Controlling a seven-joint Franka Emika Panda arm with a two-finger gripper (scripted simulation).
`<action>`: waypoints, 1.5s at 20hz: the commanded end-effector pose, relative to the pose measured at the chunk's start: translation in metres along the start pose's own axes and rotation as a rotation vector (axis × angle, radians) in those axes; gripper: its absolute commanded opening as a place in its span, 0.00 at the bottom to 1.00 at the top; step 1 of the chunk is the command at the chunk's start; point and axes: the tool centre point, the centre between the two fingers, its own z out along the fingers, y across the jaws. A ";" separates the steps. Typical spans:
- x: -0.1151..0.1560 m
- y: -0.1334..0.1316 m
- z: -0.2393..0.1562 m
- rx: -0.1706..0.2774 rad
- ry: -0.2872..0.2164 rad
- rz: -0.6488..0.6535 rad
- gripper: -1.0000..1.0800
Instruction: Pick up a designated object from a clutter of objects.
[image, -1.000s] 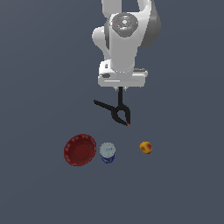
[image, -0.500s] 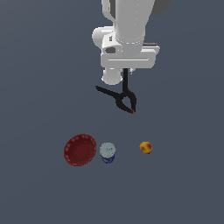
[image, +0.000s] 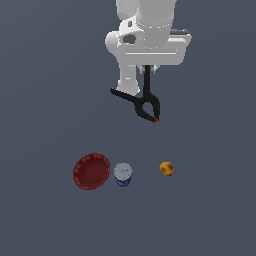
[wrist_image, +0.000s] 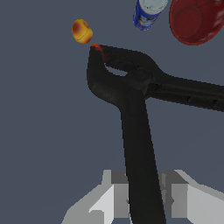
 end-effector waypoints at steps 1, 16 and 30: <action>-0.001 -0.001 -0.005 0.000 0.002 0.000 0.00; 0.004 0.000 -0.034 0.000 0.000 0.000 0.00; 0.013 0.001 -0.090 0.000 0.000 0.000 0.00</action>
